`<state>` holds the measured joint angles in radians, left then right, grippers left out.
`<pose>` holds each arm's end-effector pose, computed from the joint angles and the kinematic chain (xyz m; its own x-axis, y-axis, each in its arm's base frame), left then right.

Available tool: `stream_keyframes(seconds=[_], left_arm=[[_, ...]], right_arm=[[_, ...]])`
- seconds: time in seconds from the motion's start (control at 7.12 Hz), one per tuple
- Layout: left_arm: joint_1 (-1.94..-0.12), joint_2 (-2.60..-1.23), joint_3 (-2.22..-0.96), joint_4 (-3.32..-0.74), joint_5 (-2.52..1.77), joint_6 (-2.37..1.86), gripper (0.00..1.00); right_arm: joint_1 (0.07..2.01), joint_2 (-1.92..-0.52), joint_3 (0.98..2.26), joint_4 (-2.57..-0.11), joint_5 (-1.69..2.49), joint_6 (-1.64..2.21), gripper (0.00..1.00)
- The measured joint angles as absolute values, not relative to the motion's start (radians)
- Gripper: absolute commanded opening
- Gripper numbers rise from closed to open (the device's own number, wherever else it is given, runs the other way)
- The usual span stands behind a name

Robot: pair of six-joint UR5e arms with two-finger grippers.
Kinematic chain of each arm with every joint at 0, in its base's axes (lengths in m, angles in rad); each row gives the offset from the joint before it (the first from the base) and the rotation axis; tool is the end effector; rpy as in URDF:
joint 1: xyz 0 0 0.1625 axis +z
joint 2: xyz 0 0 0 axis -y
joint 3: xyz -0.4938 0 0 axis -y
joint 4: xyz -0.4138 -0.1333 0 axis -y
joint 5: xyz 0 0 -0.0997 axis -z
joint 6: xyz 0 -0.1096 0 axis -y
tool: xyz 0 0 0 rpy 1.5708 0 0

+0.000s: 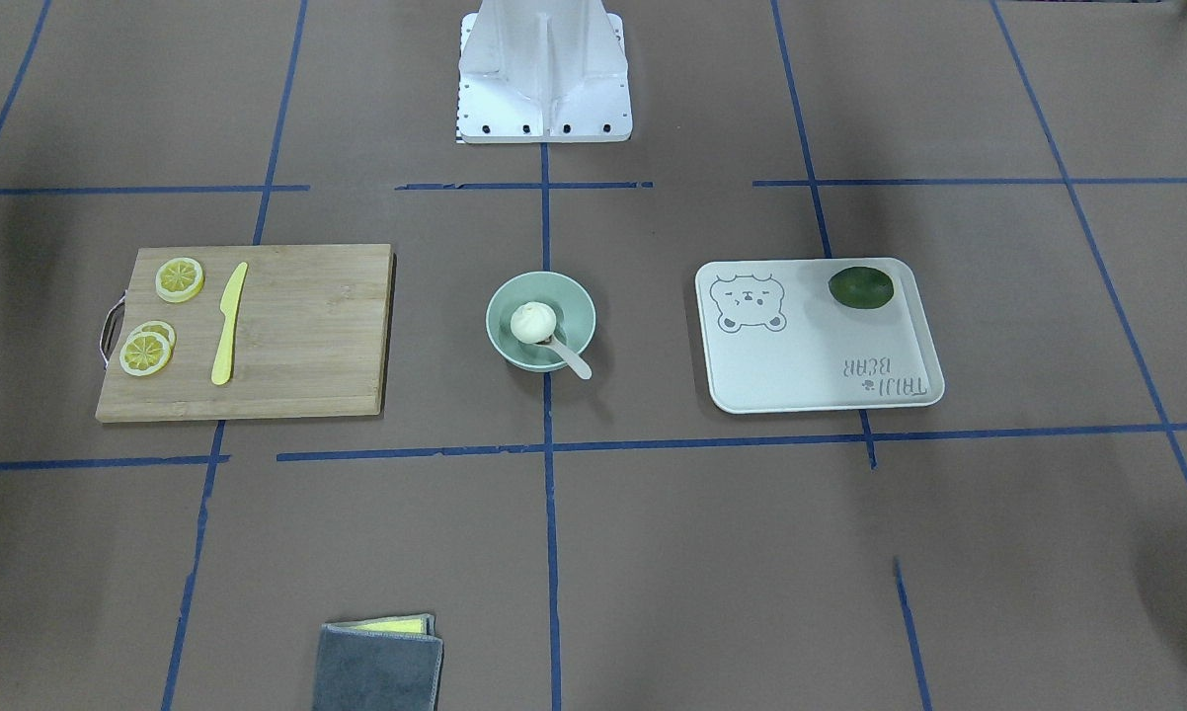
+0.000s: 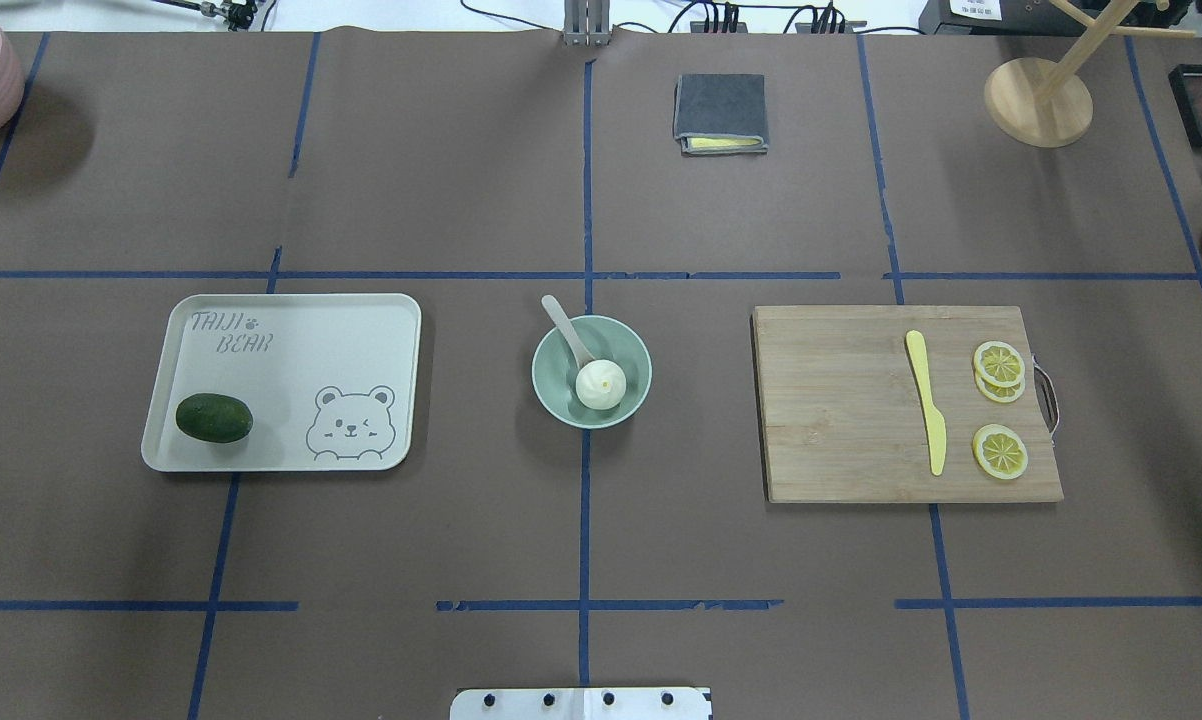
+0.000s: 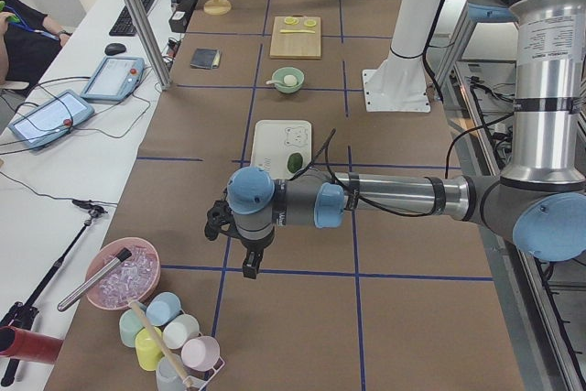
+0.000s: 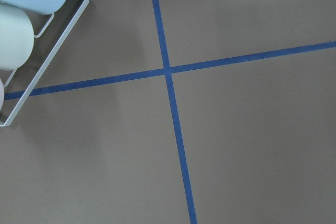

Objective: Put spoon and bun in bowl

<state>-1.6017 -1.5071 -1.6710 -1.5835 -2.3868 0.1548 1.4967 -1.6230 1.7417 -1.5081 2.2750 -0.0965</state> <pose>-0.0684 -0.4835 0.7103 0.6825 0.1684 -0.7112 -0.0753 0.9841 0.1608 0.0253 -0.5015 0.6708 0.7409 -0.2666 0.6165 0.1449 0.9597 0.2409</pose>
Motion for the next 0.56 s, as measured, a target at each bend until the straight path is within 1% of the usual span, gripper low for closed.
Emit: stream_keyframes(seconds=[0.28, 0.56], left_arm=[[-1.602, -1.494, -1.679, -1.583, -2.378, 0.155, 1.0], [-1.602, -1.486, -1.682, -1.583, -2.37, 0.155, 1.0]], right_arm=[[1.537, -1.694, 1.742, -1.502, 2.276, -0.101, 1.0], [1.543, -1.715, 1.74, -1.499, 2.277, -0.101, 1.0]])
